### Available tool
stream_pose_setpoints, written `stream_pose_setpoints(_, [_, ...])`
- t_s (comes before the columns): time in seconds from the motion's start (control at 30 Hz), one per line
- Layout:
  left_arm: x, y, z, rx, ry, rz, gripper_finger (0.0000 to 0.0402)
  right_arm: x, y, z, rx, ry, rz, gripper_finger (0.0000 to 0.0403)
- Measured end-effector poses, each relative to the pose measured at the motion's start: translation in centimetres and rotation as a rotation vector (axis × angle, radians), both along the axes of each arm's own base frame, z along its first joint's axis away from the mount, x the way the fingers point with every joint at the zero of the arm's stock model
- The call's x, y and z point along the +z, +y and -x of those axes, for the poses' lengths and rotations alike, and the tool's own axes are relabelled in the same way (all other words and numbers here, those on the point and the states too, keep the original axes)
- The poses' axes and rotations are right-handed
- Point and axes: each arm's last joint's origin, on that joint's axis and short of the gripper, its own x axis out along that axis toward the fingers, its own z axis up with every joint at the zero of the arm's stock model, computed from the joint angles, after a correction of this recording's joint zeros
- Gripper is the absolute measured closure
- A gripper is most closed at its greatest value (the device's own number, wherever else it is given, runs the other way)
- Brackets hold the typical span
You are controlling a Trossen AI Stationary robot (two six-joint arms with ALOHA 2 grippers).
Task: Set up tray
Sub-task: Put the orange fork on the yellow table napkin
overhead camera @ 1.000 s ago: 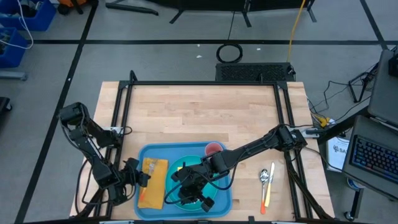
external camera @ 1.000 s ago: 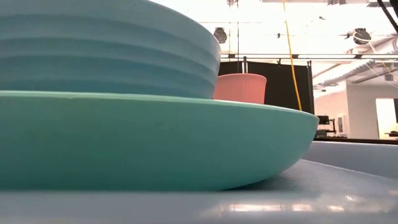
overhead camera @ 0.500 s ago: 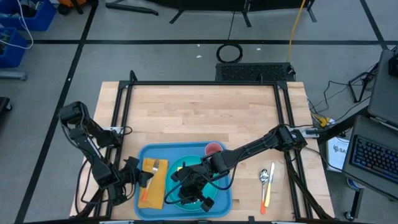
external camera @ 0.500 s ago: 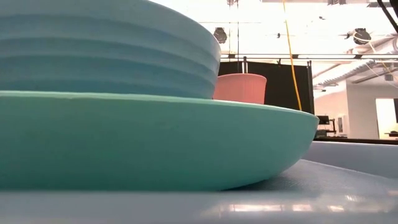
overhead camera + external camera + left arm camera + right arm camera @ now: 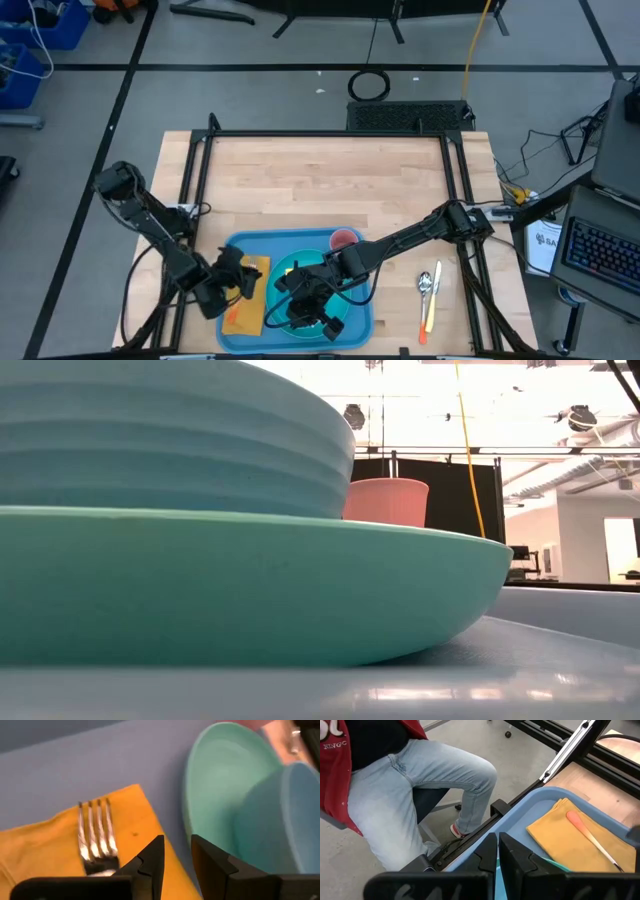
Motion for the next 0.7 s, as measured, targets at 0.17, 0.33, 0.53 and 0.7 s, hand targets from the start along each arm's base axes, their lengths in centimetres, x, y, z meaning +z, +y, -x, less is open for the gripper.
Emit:
stream_pose_setpoints(0.17, [-0.1,0.9,-1.0,0.002,0.046,-0.001,0.0302,0.0,0.0,0.0,-0.003,0.002,-0.002,0.0394])
stream_pose_setpoints(0.33, [-0.3,1.8,-1.6,0.004,0.135,0.038,0.0302,-0.1,0.0,0.0,-0.012,0.012,-0.010,0.0394])
stream_pose_setpoints(0.53, [-0.4,2.4,-2.0,-0.012,0.176,0.049,0.0302,-0.9,0.0,-0.1,-0.016,0.016,-0.008,0.0394])
stream_pose_setpoints(0.7, [-0.4,2.6,-2.2,-0.021,0.193,0.056,0.0303,-1.0,-0.1,-0.2,-0.018,0.005,-0.013,0.0394])
